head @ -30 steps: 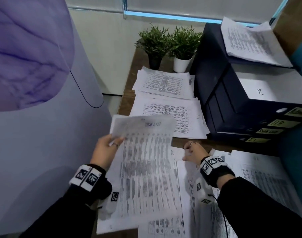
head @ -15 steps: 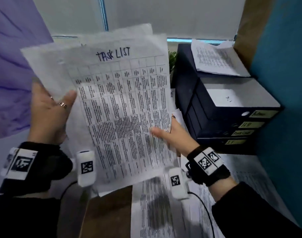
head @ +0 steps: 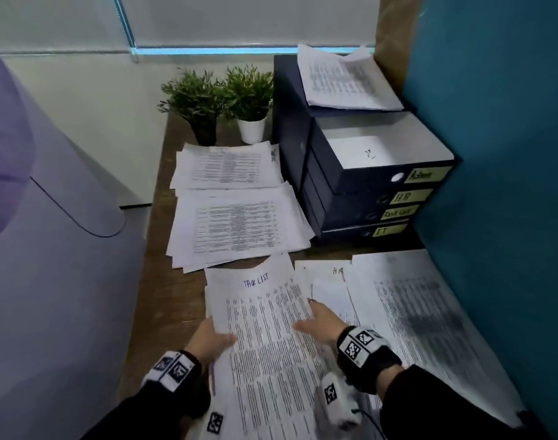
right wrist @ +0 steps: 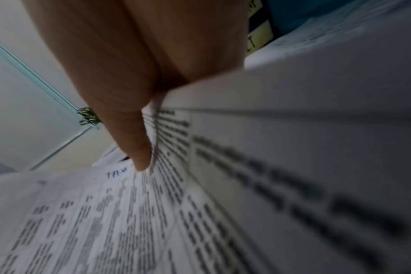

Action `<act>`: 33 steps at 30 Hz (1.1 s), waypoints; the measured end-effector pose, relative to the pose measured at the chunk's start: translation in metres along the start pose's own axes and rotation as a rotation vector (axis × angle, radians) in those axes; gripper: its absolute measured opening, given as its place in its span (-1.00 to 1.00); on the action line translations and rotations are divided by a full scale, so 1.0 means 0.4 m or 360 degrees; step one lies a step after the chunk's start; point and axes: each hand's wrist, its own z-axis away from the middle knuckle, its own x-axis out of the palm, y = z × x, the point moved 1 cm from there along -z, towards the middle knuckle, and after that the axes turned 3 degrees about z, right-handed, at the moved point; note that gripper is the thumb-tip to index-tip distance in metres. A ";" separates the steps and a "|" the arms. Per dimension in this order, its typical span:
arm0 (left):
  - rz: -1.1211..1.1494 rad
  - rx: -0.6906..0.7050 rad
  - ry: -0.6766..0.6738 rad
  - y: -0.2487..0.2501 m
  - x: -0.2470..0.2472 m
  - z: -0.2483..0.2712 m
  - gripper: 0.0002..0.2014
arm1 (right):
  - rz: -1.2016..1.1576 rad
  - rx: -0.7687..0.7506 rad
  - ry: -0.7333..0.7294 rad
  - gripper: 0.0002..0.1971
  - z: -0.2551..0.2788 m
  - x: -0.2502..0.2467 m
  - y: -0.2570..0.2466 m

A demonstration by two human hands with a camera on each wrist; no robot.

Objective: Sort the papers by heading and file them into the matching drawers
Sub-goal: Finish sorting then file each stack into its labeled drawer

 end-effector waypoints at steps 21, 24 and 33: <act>0.0670 0.0514 0.0456 0.169 0.028 0.032 -0.62 | -0.0326 -0.0543 0.0548 -0.71 0.043 -0.082 -0.061; 0.0624 0.0453 0.0400 0.143 0.040 0.021 -0.68 | -0.0314 -0.0529 0.0596 -0.50 0.036 -0.098 -0.047; 0.0547 0.0408 0.0289 0.151 0.054 0.010 -0.83 | -0.0148 -0.0411 0.0341 -0.72 0.033 -0.126 -0.014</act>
